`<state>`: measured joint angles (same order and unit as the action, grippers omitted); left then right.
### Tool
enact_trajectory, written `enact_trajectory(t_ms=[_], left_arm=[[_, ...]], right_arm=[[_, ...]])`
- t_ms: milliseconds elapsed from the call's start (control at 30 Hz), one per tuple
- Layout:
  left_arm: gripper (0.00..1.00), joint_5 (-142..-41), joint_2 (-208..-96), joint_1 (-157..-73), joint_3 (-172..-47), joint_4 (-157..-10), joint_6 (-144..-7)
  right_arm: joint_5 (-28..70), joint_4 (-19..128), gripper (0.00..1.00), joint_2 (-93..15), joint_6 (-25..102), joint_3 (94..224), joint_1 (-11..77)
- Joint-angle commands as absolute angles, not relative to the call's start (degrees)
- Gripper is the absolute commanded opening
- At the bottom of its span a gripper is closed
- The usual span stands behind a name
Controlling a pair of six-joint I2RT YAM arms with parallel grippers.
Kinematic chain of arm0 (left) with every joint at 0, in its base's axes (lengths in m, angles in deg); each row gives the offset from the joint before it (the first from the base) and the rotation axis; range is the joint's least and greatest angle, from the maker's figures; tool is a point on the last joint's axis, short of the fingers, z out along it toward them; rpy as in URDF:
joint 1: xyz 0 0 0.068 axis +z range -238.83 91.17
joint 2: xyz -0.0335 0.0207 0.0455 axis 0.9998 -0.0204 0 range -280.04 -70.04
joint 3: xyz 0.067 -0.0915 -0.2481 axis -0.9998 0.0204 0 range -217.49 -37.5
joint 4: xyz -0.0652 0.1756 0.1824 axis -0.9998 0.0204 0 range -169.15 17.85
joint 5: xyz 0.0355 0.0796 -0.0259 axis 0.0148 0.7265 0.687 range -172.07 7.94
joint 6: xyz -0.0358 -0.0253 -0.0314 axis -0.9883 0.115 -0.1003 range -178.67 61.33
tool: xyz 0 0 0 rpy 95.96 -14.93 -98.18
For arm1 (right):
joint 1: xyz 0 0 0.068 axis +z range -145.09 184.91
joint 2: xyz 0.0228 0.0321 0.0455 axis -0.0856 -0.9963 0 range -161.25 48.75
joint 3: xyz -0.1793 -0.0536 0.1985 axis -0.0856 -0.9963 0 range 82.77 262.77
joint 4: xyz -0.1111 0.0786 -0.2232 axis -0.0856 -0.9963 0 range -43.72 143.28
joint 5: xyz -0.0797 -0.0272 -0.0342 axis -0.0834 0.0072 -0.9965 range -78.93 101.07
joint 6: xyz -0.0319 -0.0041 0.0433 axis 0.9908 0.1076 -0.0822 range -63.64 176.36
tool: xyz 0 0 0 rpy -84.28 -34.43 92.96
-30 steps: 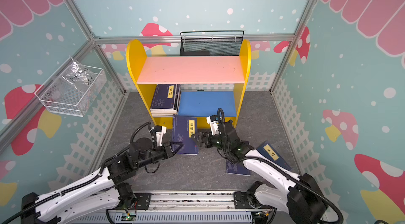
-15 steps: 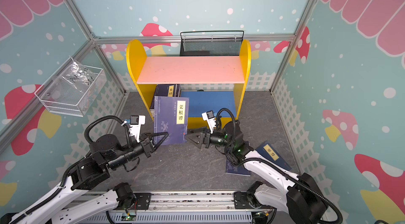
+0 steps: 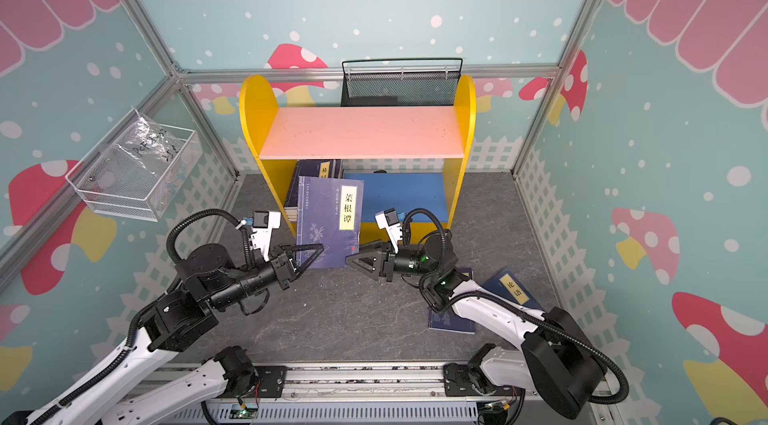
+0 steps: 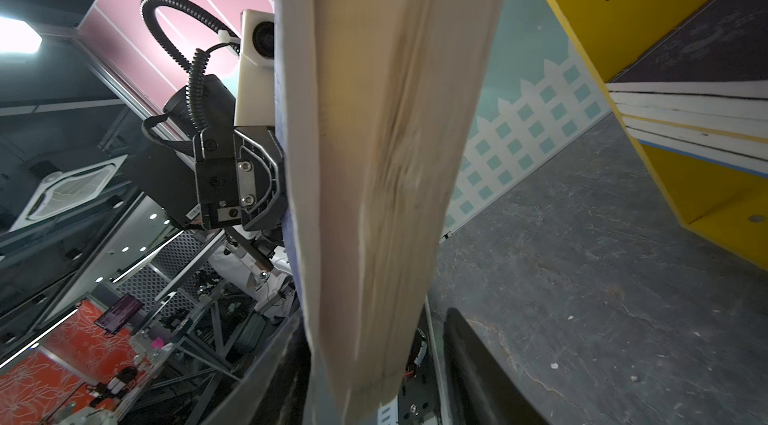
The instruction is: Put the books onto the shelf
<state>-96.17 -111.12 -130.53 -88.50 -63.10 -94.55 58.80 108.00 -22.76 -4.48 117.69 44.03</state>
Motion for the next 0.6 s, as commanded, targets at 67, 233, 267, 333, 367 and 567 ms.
enact_trajectory(t_ms=[67, 233, 267, 333, 367, 567], left_arm=[[0.00, -107.51, -111.18, -126.74, -85.93, -73.04, -98.61], [0.00, -111.81, -111.03, -123.80, -83.50, -77.77, -101.87], [0.00, -112.47, -111.06, -123.27, -83.29, -78.17, -102.16], [0.00, -113.67, -111.35, -122.48, -82.92, -79.33, -102.86], [0.00, -114.32, -111.50, -122.13, -82.85, -79.86, -103.13], [0.02, -116.31, -113.01, -121.13, -83.15, -79.88, -103.13]], right_arm=[[60.28, 116.90, 0.44, -23.94, -7.32, 117.21, 44.46], [59.90, 118.21, 0.35, -23.65, -8.12, 116.84, 44.55], [59.93, 118.28, 0.34, -23.68, -8.15, 116.89, 44.62], [59.86, 118.17, 0.30, -23.74, -8.15, 116.83, 44.90], [59.69, 118.02, 0.27, -23.76, -8.15, 116.77, 44.97], [57.94, 117.97, 0.17, -24.08, -10.56, 115.84, 45.10]])
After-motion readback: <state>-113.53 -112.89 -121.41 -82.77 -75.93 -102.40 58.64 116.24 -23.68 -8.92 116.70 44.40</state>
